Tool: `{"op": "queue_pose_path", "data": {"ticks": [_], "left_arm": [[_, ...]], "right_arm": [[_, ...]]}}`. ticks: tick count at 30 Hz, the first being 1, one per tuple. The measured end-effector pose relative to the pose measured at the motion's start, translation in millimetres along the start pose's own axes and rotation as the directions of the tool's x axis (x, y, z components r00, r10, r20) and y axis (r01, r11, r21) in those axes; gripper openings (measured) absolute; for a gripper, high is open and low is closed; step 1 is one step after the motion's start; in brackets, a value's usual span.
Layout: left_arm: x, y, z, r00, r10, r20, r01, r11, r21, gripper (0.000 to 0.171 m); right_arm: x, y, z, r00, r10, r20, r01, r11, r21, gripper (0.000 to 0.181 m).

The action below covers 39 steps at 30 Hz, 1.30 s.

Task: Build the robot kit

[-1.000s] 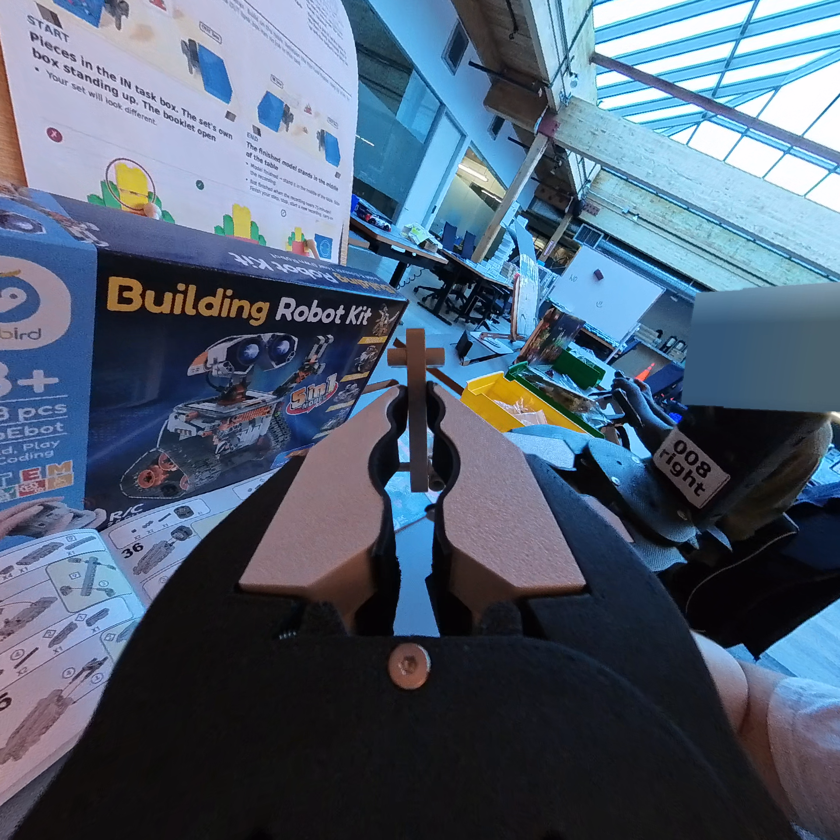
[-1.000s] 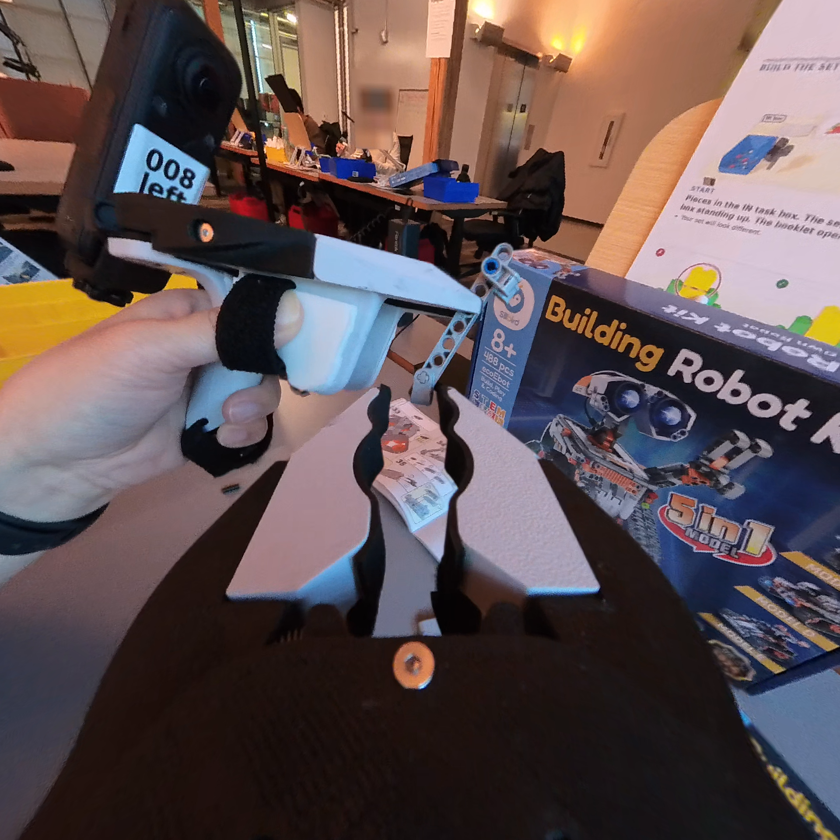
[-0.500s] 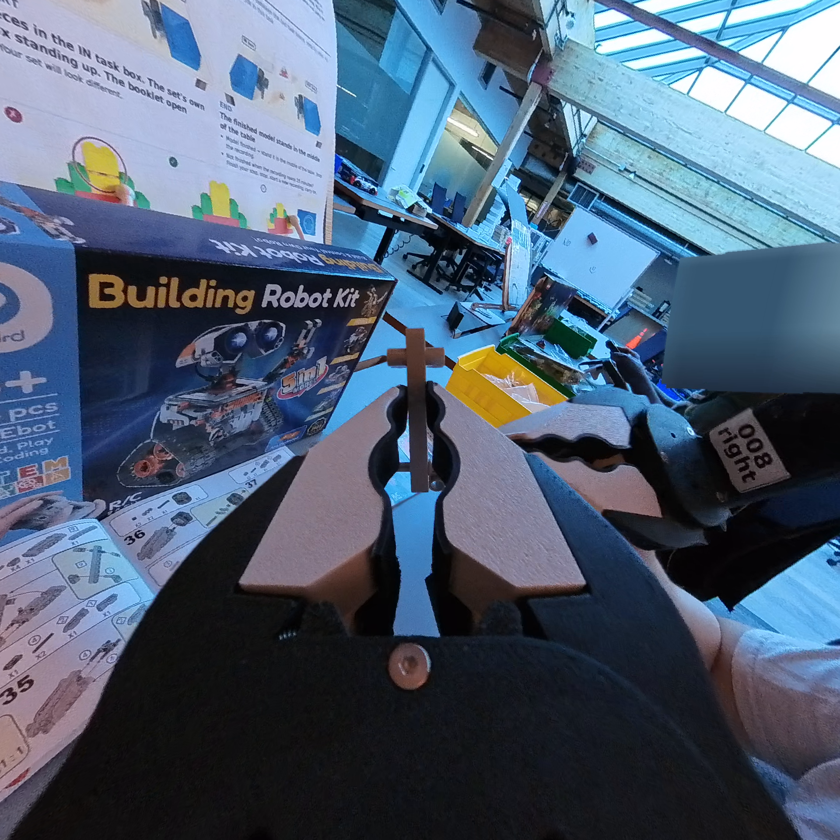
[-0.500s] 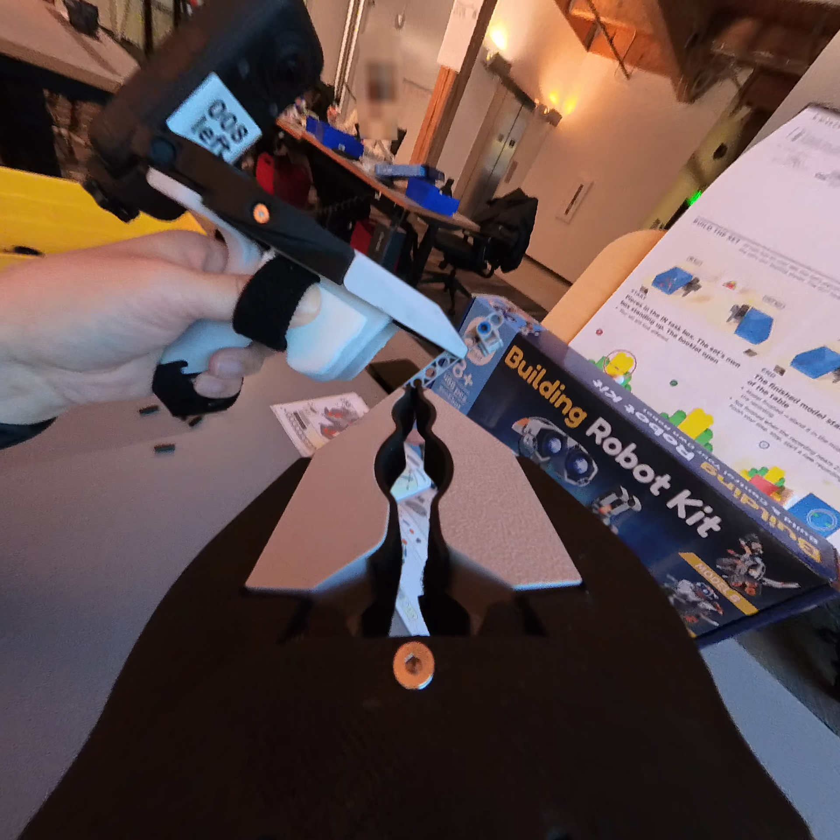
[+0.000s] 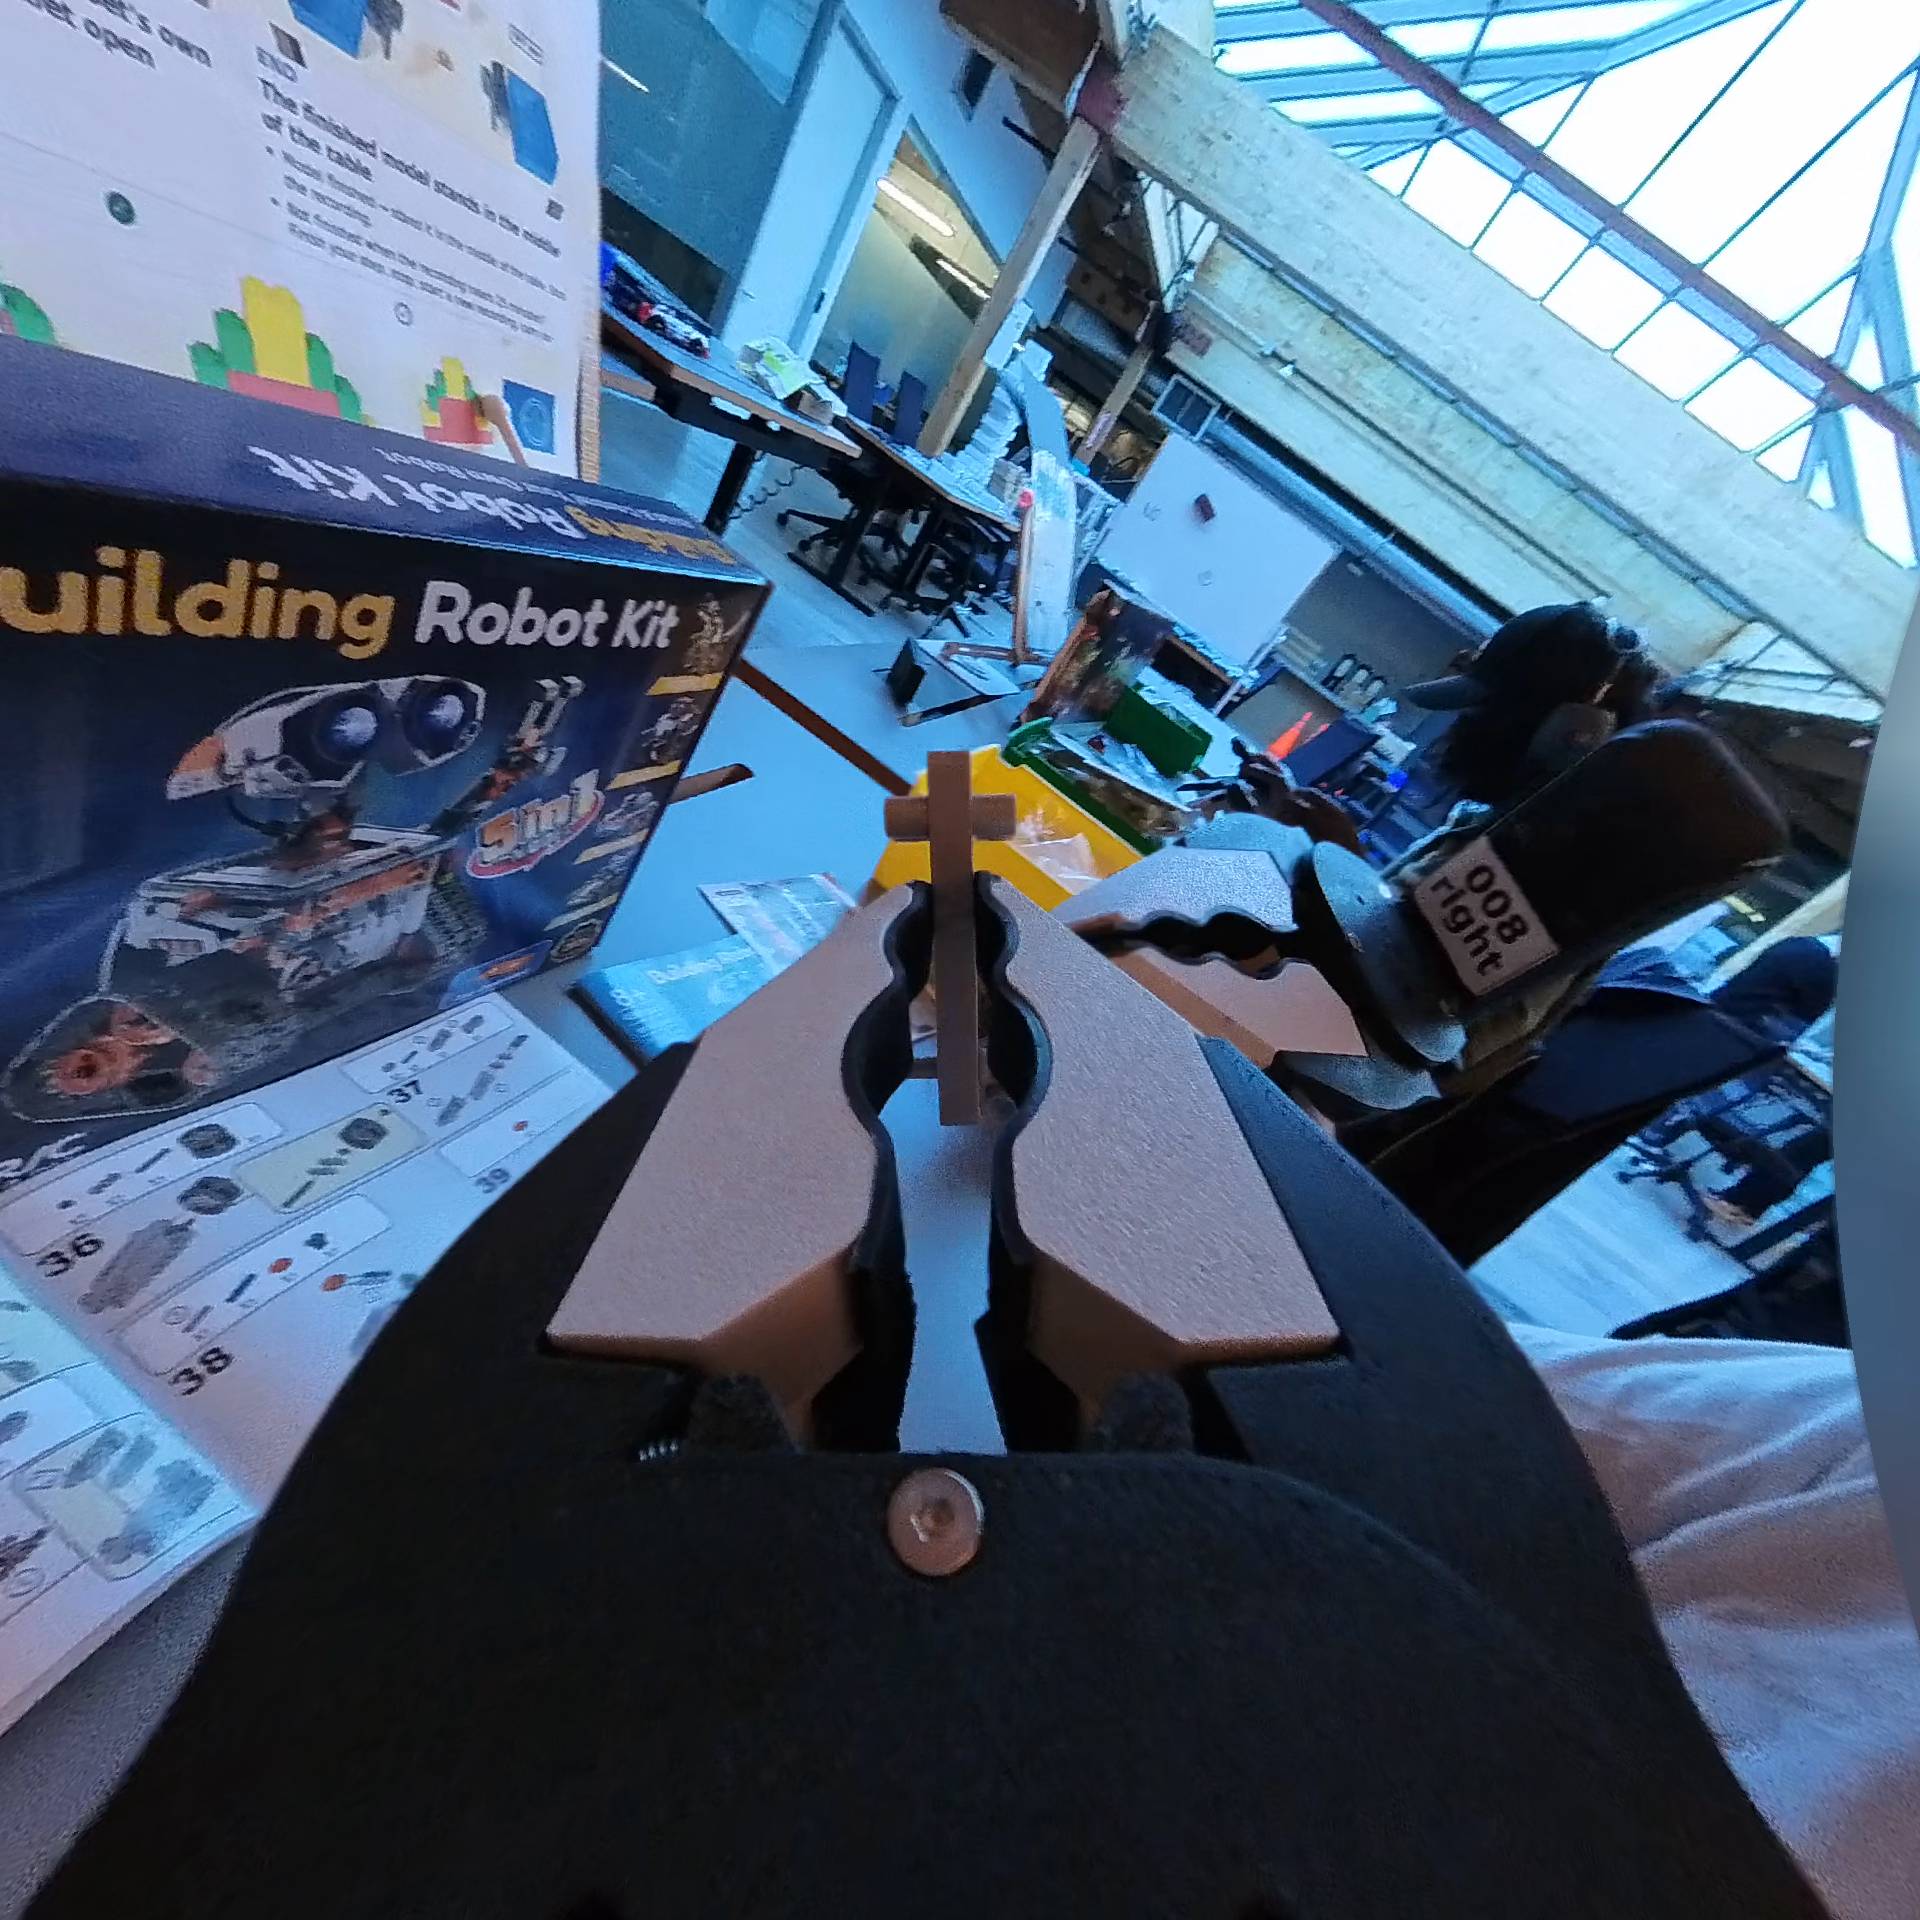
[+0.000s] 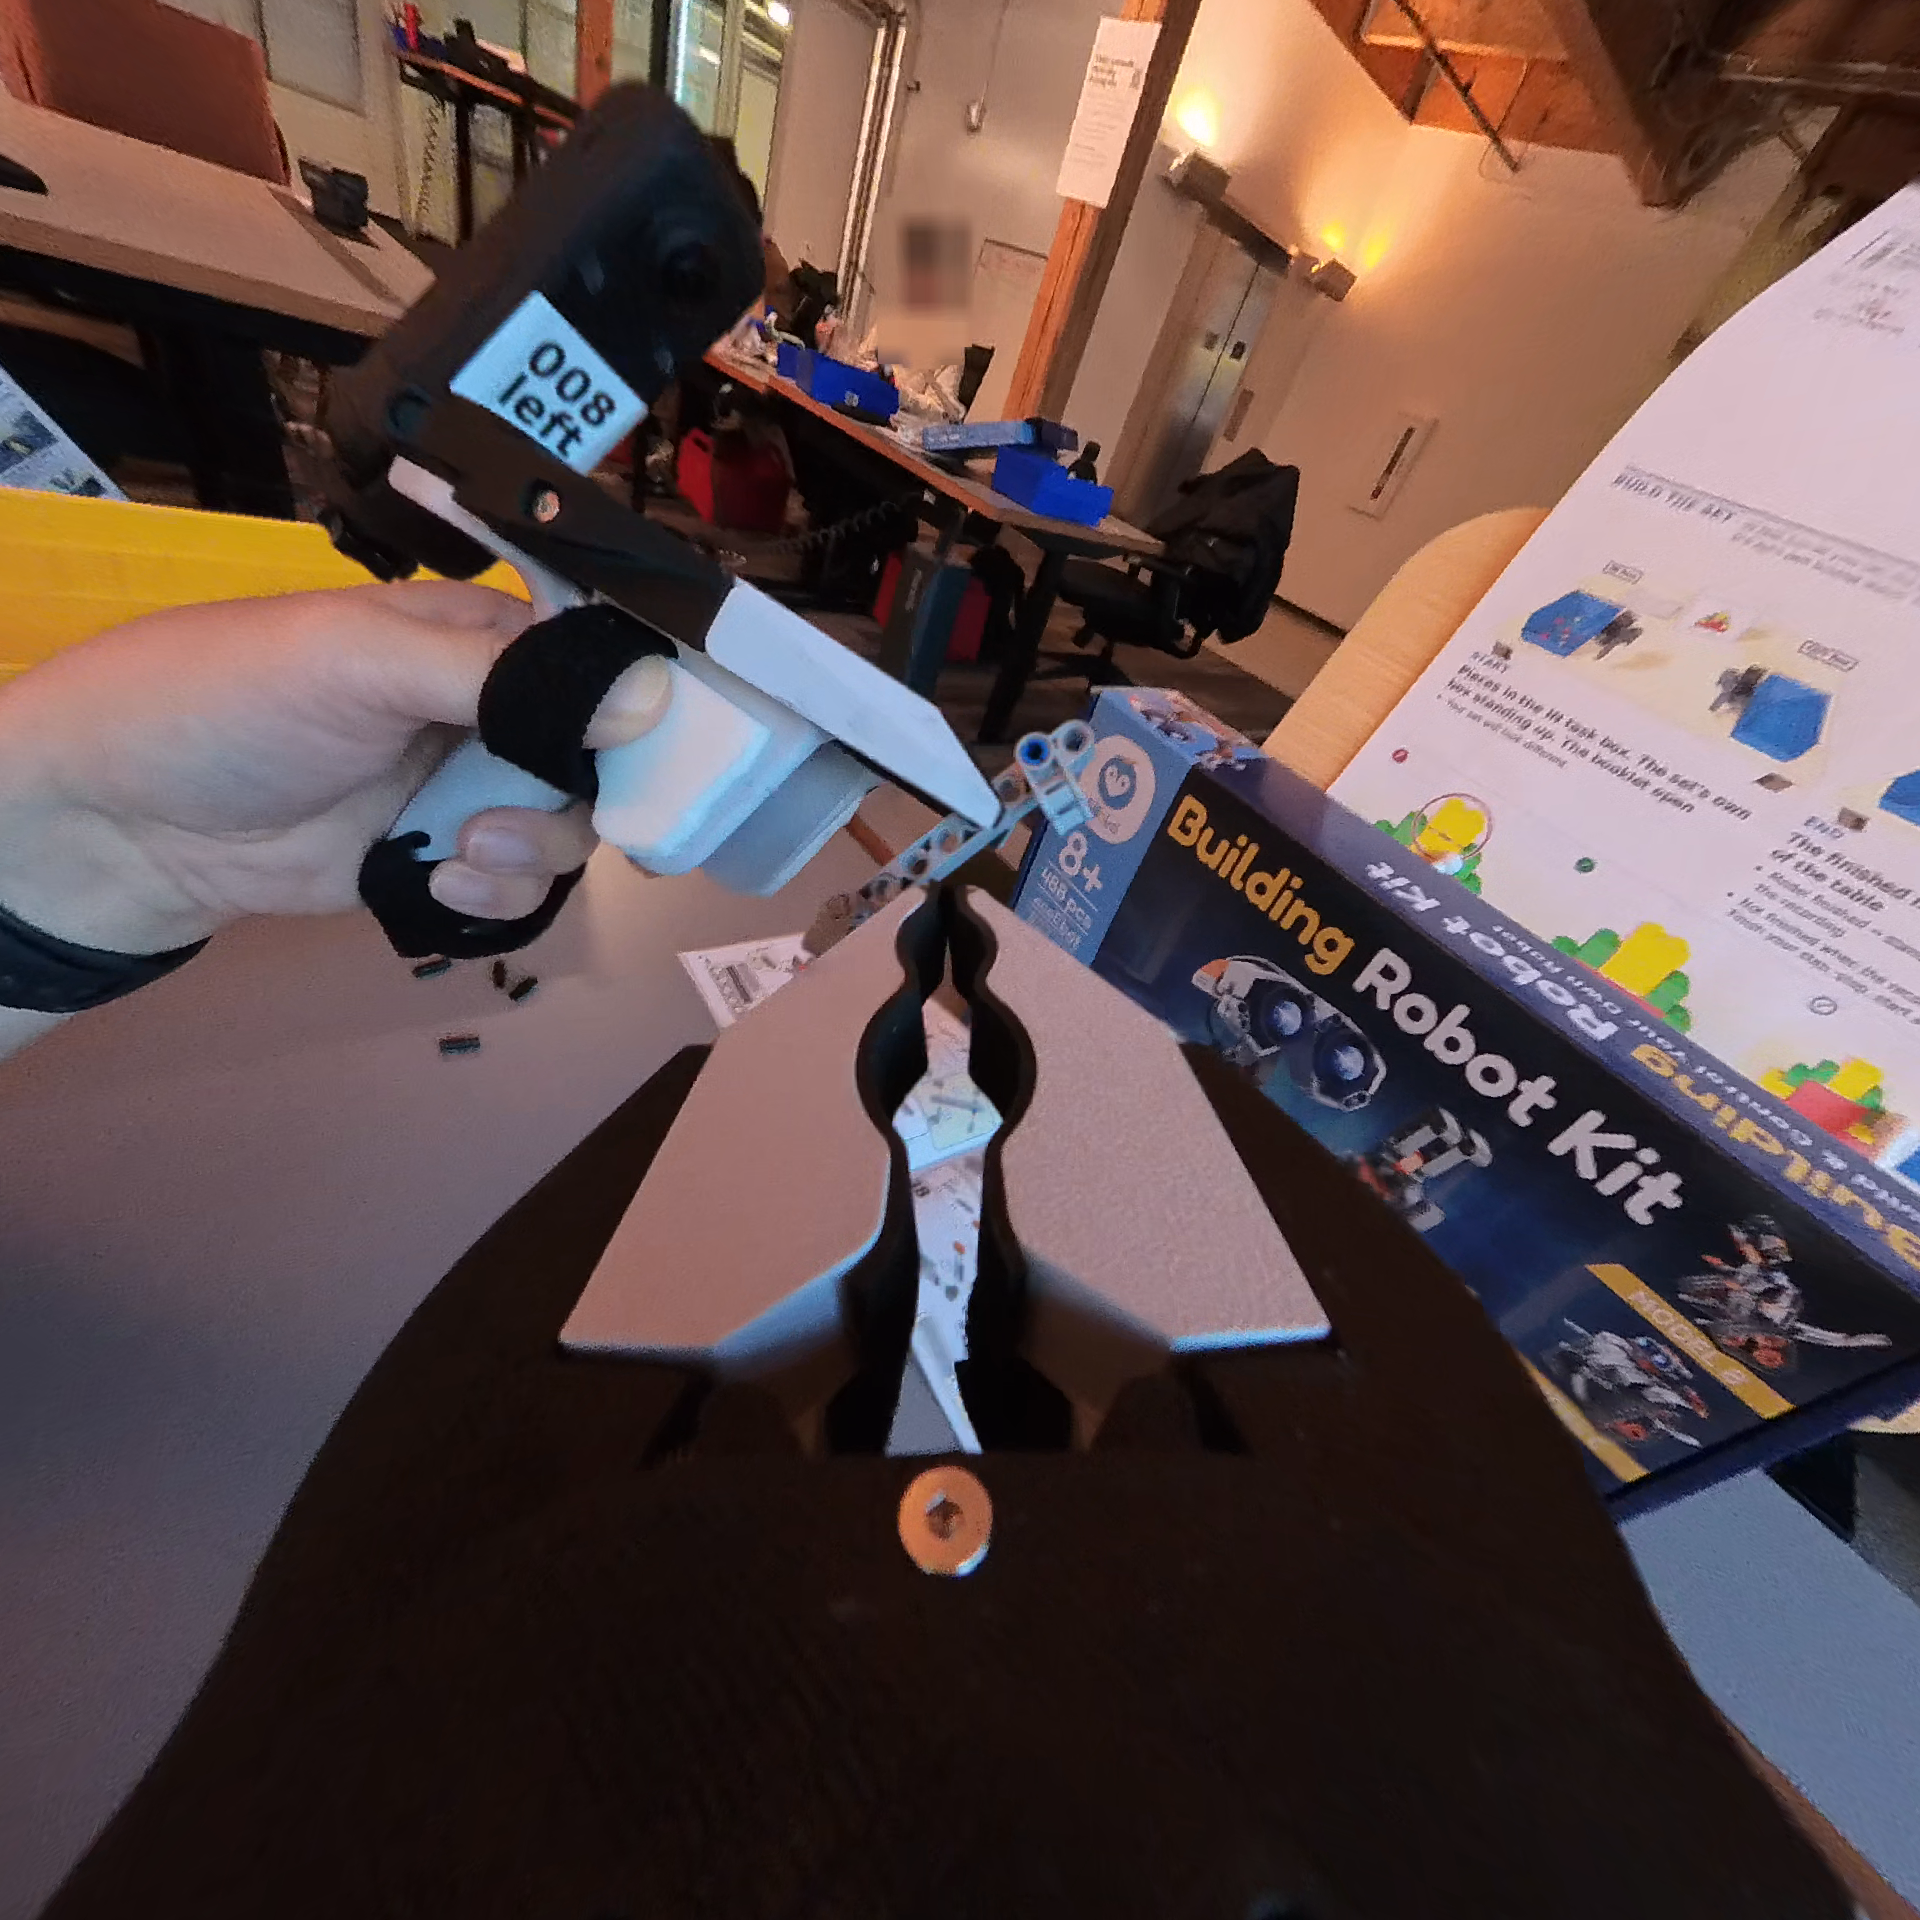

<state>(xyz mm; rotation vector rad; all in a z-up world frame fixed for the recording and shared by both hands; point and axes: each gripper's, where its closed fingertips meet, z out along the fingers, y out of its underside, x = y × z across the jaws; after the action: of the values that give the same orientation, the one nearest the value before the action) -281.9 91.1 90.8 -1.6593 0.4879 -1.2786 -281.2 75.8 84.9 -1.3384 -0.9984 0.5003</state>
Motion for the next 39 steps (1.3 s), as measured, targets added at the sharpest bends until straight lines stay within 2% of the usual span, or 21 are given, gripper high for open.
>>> {"op": "queue_pose_path", "data": {"ticks": [3, 7, 12, 16, 22, 26, 32, 36, 39], "left_arm": [[3.2, -0.4, -0.6, 0.998, -0.036, -0.043, 0.036, 0.999, -0.001, 0.005], [4.4, 1.9, 0.1, 0.996, -0.062, -0.069, 0.061, 0.998, -0.018, 0.005], [7.6, 3.7, 0.9, 0.993, -0.077, -0.092, 0.074, 0.997, -0.034, 0.005], [9.3, 5.7, 2.2, 0.992, -0.08, -0.1, 0.076, 0.996, -0.045, 0.005], [13.5, 8.8, 3.4, 0.992, -0.064, -0.105, 0.056, 0.996, -0.073, 0.005], [15.1, 8.7, 3.1, 0.994, -0.048, -0.099, 0.04, 0.996, -0.077, 0.005], [17.8, 8.0, 1.6, 0.993, -0.043, -0.107, 0.034, 0.996, -0.081, 0.005], [18.2, 10.2, 2.3, 0.995, -0.019, -0.097, 0.01, 0.995, -0.098, 0.005], [20.0, 11.7, 3.4, 0.995, -0.015, -0.102, 0.005, 0.994, -0.106, 0.005]], "right_arm": [[-1.8, -13.1, -5.6, 1.0, -0.023, 0.002, 0.023, 0.997, 0.075, 0.0], [-2.6, -1.4, 0.0, 1.0, -0.018, 0.018, 0.018, 1.0, 0.013, 0.0], [2.7, -21.5, -10.9, 0.996, -0.07, -0.049, 0.075, 0.992, 0.099, 0.0], [4.0, -6.3, -4.1, 0.998, -0.058, -0.033, 0.059, 0.998, 0.028, 0.0], [5.4, -24.4, -15.5, 0.996, -0.075, -0.046, 0.08, 0.99, 0.115, 0.0], [4.7, -6.6, -8.4, 0.999, -0.054, -0.004, 0.055, 0.998, 0.02, 0.0], [4.7, -10.3, -10.2, 0.997, -0.071, -0.015, 0.071, 0.997, 0.035, 0.0], [3.4, -31.4, -21.3, 0.995, -0.094, -0.036, 0.098, 0.987, 0.128, 0.0], [4.9, -17.4, -15.8, 0.995, -0.093, -0.02, 0.094, 0.995, 0.043, 0.0]]}}
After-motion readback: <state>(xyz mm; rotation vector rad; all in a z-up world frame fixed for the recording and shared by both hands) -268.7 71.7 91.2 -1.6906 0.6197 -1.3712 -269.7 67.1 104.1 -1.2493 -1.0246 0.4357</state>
